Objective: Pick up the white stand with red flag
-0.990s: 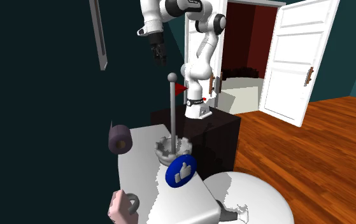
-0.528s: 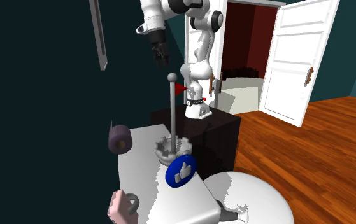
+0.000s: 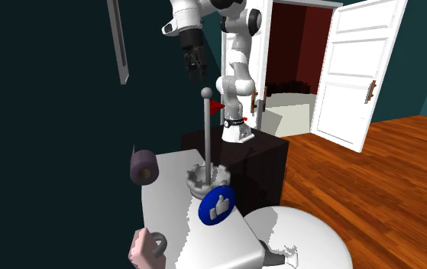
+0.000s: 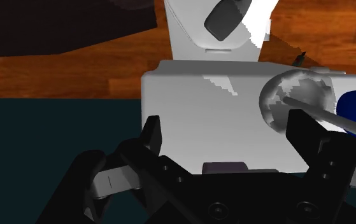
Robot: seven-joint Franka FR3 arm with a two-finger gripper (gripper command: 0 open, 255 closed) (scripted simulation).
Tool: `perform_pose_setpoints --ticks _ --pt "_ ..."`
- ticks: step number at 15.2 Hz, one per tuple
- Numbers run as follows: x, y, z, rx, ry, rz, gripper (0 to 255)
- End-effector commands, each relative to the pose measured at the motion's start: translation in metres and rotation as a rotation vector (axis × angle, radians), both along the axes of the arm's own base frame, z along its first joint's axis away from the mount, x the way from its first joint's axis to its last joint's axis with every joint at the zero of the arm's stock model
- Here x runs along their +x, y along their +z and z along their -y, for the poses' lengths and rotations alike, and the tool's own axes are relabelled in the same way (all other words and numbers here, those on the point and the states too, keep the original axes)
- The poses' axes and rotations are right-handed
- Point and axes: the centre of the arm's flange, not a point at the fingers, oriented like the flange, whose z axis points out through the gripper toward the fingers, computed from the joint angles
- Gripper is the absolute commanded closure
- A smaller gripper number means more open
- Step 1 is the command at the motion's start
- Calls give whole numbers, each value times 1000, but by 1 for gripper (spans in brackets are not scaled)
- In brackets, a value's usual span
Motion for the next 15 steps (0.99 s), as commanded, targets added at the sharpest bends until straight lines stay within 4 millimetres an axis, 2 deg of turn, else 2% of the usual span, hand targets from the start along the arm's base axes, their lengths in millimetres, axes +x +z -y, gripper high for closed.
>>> perform_pose_setpoints --ticks 1,15 --pt "12 0 -23 6 0 3 0" --pt "89 19 -184 37 7 19 0"
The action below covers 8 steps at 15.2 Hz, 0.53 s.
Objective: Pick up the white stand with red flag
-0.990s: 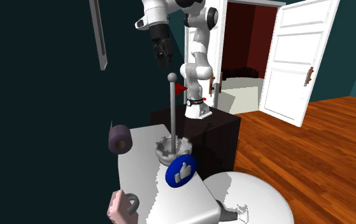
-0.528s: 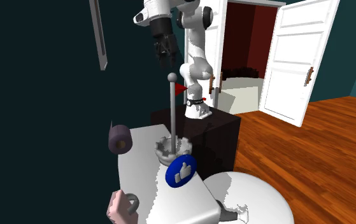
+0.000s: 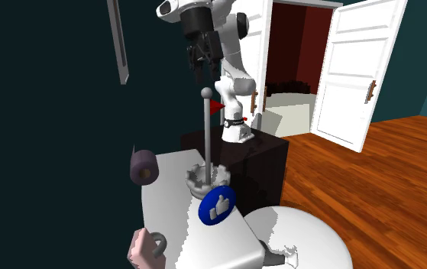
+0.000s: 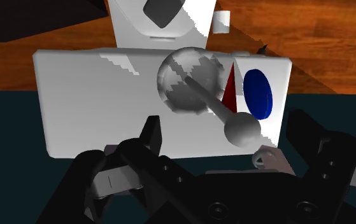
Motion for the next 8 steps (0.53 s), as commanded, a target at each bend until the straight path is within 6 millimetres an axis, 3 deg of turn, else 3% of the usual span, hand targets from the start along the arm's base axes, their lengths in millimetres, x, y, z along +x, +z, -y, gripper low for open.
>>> perform_pose_setpoints --ticks 1,8 --pt "10 4 -23 5 -2 2 0" --pt "10 -28 -24 5 -1 2 0"
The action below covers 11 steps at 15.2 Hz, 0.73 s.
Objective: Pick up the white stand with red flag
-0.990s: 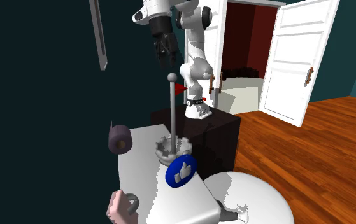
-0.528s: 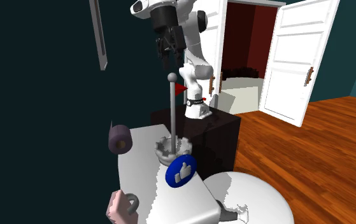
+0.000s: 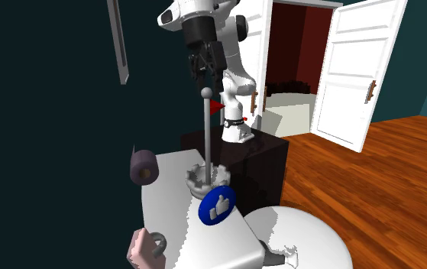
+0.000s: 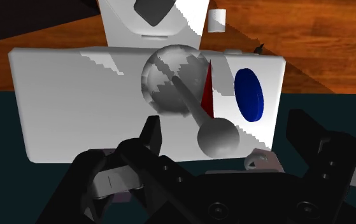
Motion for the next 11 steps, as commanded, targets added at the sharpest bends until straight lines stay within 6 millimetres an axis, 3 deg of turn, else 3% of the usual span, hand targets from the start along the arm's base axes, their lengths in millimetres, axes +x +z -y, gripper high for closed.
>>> perform_pose_setpoints --ticks 1,3,4,11 --pt "1 -14 1 0 0 0 0" --pt "1 -14 1 0 0 0 0" --pt "1 -13 2 0 0 0 255" --pt "1 -13 2 0 0 0 255"
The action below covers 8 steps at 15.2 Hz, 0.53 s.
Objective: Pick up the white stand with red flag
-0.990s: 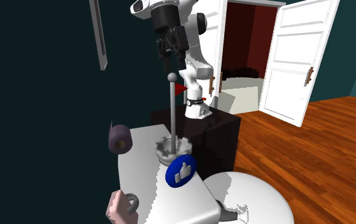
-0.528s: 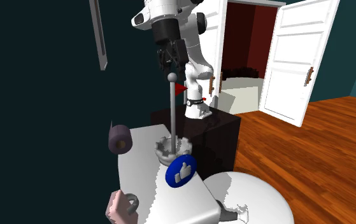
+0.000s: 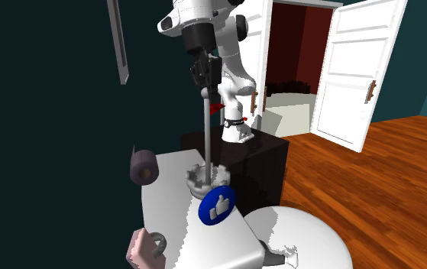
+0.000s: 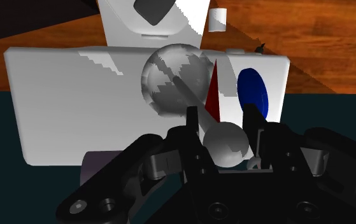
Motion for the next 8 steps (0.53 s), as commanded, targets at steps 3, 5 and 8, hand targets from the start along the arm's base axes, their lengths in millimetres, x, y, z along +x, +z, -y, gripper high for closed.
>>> perform_pose_setpoints --ticks 3,5,8 --pt "0 4 -1 -1 0 -1 255" --pt "0 15 -1 -1 0 -1 255" --pt "0 30 -1 -1 0 -1 255"
